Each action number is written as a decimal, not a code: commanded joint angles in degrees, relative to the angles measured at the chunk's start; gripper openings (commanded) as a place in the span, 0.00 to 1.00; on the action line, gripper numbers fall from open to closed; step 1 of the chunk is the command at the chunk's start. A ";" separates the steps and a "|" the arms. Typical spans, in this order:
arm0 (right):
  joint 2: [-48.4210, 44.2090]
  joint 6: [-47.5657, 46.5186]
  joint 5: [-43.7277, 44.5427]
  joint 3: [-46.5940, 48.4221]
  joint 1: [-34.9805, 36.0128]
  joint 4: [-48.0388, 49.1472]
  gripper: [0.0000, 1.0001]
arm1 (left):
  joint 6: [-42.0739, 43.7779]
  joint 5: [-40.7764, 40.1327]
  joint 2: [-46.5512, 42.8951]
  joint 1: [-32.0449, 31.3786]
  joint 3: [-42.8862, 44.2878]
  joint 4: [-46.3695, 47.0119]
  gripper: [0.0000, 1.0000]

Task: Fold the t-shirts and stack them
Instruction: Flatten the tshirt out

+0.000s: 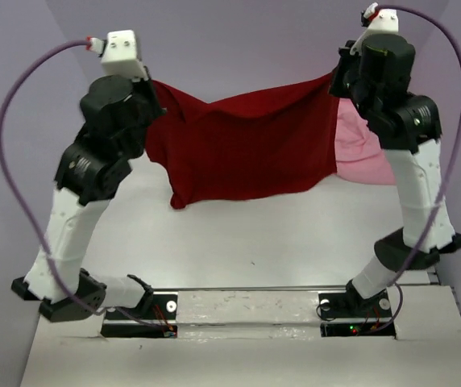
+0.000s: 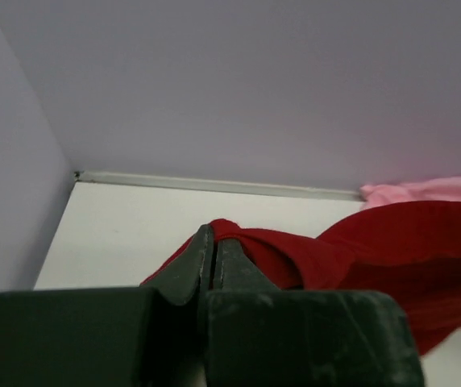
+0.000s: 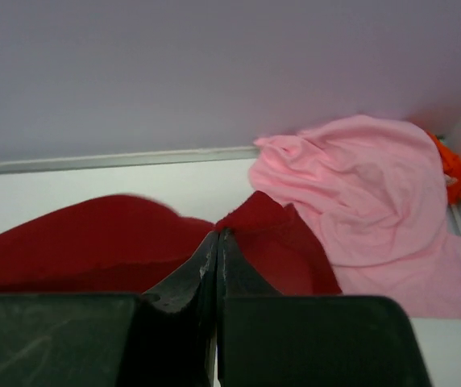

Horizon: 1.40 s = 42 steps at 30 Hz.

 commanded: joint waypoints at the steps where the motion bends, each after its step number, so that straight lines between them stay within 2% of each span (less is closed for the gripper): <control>1: -12.27 -0.45 9.61 -0.44 11.56 -2.90 0.00 | -5.66 -6.93 -8.84 -6.92 6.37 -8.36 0.00; 2: -14.02 0.52 10.93 0.26 12.79 -5.97 0.00 | -7.07 -9.55 -11.38 -10.34 7.35 -12.30 0.00; 4: -20.69 2.54 10.42 -1.22 14.48 -6.61 0.00 | -9.71 -8.88 -16.12 -11.08 7.01 -14.44 0.00; 6: -26.49 3.33 8.75 -3.77 14.48 -6.61 0.00 | -9.72 -5.38 -20.09 -10.90 3.51 -13.57 0.00; 8: -28.10 3.43 8.48 -2.21 14.48 -8.80 0.00 | -9.55 0.15 -23.62 -8.80 4.01 -12.86 0.00; 10: -27.93 2.82 8.22 -0.18 14.48 -10.30 0.00 | -7.80 4.21 -23.27 -3.64 8.56 -12.78 0.00; 13: -26.26 1.59 7.60 2.90 14.48 -11.53 0.00 | -9.54 5.89 -21.26 -3.43 11.04 -13.91 0.00; 16: -23.80 0.00 7.95 2.90 14.48 -9.17 0.00 | -8.84 7.56 -17.05 -2.29 9.29 -12.25 0.00; 19: -19.15 -1.40 8.48 4.13 14.48 -6.80 0.00 | -6.74 4.15 -14.05 -2.98 13.39 -10.49 0.00; 23: -11.25 -5.18 9.79 8.07 14.48 0.31 0.00 | -2.70 -5.95 -2.46 -12.64 24.74 -10.49 0.00; 24: -7.83 -5.88 10.49 8.70 14.48 1.81 0.00 | 0.01 -10.76 0.43 -15.53 25.11 -8.92 0.00; 26: -4.13 -6.76 11.46 9.41 14.48 3.22 0.00 | 1.86 -14.84 2.29 -15.82 22.41 -5.07 0.00; 28: -0.61 -7.29 12.17 9.32 14.48 4.37 0.00 | 2.50 -13.20 4.14 -11.89 18.19 -3.11 0.00; 29: 2.28 -7.21 12.08 9.41 13.08 4.98 0.00 | 0.50 -6.48 5.54 -9.08 17.12 -2.76 0.00; 30: 3.35 -6.86 10.25 9.15 12.11 5.25 0.00 | -0.39 -4.24 5.91 -4.10 15.89 -1.45 0.00; 32: 5.11 -5.10 6.48 8.19 8.52 6.74 0.00 | -1.89 2.76 7.31 0.85 12.20 1.01 0.00; 34: 6.08 -5.79 5.06 6.77 6.14 8.49 0.00 | -1.11 4.39 9.59 4.55 11.05 1.46 0.00; 39: 4.34 -5.10 2.59 2.92 3.58 10.08 0.00 | 0.12 3.70 10.48 6.77 11.05 3.83 0.00; 42: 0.21 -5.01 0.66 -0.43 3.58 10.52 0.00 | -0.66 4.12 6.89 6.68 10.87 3.84 0.00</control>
